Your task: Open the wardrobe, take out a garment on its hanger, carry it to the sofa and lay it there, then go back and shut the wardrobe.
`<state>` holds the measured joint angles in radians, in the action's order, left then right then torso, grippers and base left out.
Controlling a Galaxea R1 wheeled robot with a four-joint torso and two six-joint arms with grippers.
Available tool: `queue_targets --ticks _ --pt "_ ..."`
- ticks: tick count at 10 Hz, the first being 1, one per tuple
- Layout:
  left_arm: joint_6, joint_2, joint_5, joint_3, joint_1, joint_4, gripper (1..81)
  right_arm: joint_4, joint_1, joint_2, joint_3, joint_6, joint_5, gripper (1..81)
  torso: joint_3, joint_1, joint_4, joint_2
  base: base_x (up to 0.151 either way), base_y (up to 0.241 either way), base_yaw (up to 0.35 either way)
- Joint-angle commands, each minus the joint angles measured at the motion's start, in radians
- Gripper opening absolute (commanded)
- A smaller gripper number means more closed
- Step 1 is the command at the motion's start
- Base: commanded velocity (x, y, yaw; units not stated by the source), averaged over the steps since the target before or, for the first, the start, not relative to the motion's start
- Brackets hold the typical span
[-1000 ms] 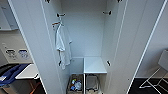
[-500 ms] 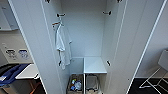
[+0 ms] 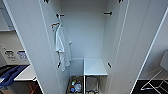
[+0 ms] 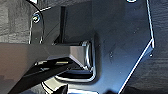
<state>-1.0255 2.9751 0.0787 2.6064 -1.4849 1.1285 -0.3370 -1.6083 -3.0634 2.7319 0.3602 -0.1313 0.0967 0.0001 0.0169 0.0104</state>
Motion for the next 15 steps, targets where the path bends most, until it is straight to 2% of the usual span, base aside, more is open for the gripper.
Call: queue_targets --ticks 1,6,10,13,15 --pt "-0.001 -0.005 -0.03 -0.005 0.044 -0.006 81.1 -0.004 0.027 -0.007 0.0 -0.003 0.047 81.1 0.0 0.0 0.0 0.0 0.128 0.0 0.0" --pt "-0.002 -0.005 -0.03 -0.005 0.044 -0.006 81.1 -0.002 0.027 -0.005 0.0 -0.003 0.047 81.1 0.0 0.001 0.0 0.0 0.114 0.0 0.0" --pt "-0.008 -0.014 -0.022 -0.006 0.039 -0.012 81.1 -0.004 0.027 -0.005 0.0 -0.003 0.048 81.1 0.0 0.002 0.0 -0.001 0.0 0.0 0.0" --pt "-0.041 -0.02 -0.031 -0.011 0.015 -0.17 81.1 -0.004 0.034 -0.005 0.001 -0.003 0.047 81.1 0.0 0.001 0.0 -0.001 0.0 0.0 0.0" --pt "-0.028 -0.01 -0.126 -0.014 0.008 -0.173 81.1 -0.002 0.038 -0.002 -0.003 -0.004 0.047 81.1 0.0 0.001 0.0 -0.001 0.0 0.0 0.0"
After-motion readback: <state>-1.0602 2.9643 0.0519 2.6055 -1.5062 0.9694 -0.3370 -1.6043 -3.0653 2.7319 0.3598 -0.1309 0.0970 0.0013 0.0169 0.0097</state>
